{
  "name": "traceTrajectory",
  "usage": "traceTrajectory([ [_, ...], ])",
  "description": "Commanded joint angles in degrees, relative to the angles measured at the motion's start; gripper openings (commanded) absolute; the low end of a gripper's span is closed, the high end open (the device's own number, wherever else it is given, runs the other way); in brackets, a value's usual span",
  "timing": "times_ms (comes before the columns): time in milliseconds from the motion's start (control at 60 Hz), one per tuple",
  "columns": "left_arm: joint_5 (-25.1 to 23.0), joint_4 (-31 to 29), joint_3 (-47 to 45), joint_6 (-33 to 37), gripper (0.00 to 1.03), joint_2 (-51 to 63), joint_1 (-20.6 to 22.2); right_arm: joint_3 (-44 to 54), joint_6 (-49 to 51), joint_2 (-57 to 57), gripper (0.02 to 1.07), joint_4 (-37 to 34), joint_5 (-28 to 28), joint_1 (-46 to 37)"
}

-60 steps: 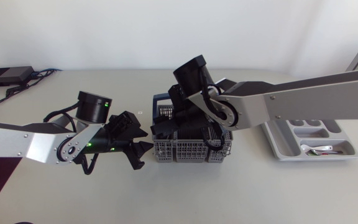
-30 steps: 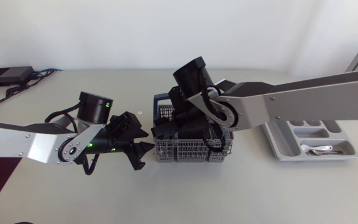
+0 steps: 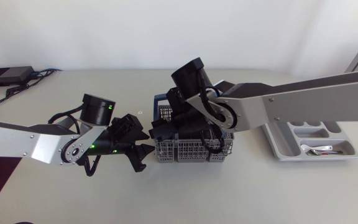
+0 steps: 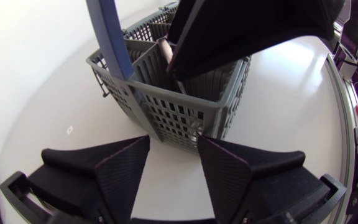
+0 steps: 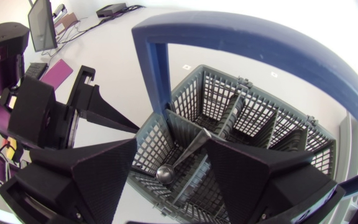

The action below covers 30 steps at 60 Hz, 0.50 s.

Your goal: Sort the cutlery from the basket into the organizer compartments.

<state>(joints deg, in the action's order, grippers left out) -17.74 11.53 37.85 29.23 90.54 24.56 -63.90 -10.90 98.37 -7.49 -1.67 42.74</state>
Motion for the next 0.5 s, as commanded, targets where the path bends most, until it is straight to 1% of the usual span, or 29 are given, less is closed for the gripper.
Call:
traceTrajectory([
  [0, -0.5, 0.3, -0.5, 0.6, 0.54, 1.0, 0.5, 1.0, -1.8, 1.5, 0.83, -0.1, -0.1, 0.8],
  [167, -0.5, 0.4, -0.6, 0.6, 0.54, 1.0, 0.5, 1.1, -1.8, 1.7, 0.83, 0.8, 0.1, 0.9],
  [300, -0.5, 0.3, -0.6, 0.6, 0.54, 1.0, 0.5, 1.4, -1.5, 0.6, 0.83, 0.7, 2.2, 0.9],
  [483, -0.5, 0.4, -0.6, 0.6, 0.54, 1.0, 0.6, 2.8, -1.2, -0.3, 0.83, 1.5, 3.7, 0.8],
])
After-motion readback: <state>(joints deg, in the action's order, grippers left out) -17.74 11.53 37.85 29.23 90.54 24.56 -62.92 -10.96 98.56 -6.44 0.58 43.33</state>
